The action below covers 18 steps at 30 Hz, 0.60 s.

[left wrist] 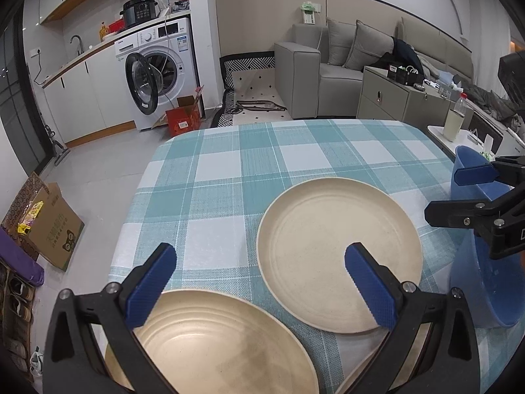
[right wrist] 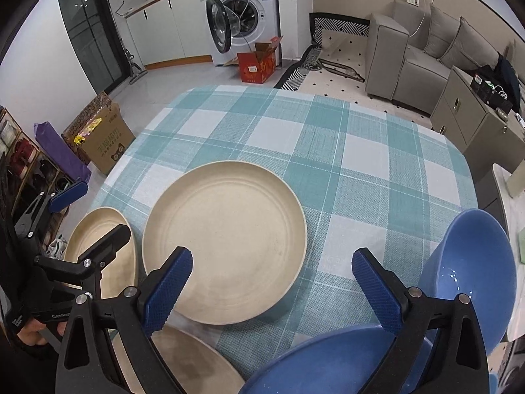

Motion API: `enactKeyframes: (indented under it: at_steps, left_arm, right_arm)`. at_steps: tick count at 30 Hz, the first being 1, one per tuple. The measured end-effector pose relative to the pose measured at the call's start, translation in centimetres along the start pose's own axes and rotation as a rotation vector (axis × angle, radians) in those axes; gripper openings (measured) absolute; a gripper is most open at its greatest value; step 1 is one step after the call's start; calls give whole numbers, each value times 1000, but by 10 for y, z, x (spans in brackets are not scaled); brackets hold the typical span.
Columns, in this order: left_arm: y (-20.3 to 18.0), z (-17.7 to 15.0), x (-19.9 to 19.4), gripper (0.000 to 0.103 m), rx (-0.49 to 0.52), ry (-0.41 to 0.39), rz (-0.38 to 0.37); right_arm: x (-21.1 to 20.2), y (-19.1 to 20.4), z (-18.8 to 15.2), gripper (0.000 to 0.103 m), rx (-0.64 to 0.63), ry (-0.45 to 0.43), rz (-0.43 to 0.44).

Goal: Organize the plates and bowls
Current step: 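Move both grippers forward and down toward the cream plates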

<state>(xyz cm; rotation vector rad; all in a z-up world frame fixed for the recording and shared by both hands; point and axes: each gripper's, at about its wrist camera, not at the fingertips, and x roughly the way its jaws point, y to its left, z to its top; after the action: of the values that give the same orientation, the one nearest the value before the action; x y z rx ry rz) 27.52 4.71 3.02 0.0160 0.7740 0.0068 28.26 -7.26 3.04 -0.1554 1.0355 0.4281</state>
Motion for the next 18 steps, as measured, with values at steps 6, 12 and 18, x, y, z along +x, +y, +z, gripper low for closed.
enactKeyframes:
  at_steps: [6,12,18]
  left_arm:
    - [1,1,14,103,1,40,4]
    - [2,1,27,103,2,76,-1]
    - [-1,0,40,101,11,113,-8]
  right_arm:
    - [22,-5,6,97,15,62,-4]
    - [41,-7,8,94,19,119,-8]
    - [56,-12,9,94,37,164,-6]
